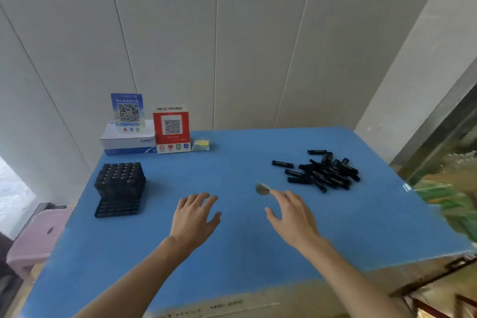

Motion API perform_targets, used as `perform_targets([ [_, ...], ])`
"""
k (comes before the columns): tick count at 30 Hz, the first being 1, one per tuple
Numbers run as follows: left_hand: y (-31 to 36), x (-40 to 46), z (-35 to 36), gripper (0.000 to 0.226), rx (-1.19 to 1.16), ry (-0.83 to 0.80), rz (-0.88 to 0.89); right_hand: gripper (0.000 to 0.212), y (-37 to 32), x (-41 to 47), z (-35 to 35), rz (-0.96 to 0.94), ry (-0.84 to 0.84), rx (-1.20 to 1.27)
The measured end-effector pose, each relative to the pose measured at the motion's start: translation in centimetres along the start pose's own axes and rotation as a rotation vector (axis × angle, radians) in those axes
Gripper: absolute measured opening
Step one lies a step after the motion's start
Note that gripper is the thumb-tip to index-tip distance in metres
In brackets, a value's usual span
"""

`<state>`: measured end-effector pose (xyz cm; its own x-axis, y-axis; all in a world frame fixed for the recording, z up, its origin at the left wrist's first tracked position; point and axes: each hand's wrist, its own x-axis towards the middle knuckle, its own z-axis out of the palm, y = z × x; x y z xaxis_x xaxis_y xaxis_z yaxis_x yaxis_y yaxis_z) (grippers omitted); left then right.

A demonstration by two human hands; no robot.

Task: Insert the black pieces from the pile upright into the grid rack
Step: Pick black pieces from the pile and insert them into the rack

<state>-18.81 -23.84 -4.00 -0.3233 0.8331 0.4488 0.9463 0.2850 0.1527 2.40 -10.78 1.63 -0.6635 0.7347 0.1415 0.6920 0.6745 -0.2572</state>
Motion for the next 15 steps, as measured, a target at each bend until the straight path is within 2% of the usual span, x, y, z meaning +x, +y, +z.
perform_targets([
  [3,5.6,0.2,1.4,0.039,-0.027,-0.030,-0.023,0.050,4.8,-2.6,-1.6,0.002,-0.001,-0.018],
  [8,13.0,1.2,2.9,0.041,-0.033,-0.117,0.034,0.048,11.1,-5.0,-3.5,0.046,0.025,0.006],
  [15,17.5,5.7,6.5,0.033,-0.048,-0.170,0.066,0.045,17.8,-4.2,-3.4,0.169,0.006,0.073],
])
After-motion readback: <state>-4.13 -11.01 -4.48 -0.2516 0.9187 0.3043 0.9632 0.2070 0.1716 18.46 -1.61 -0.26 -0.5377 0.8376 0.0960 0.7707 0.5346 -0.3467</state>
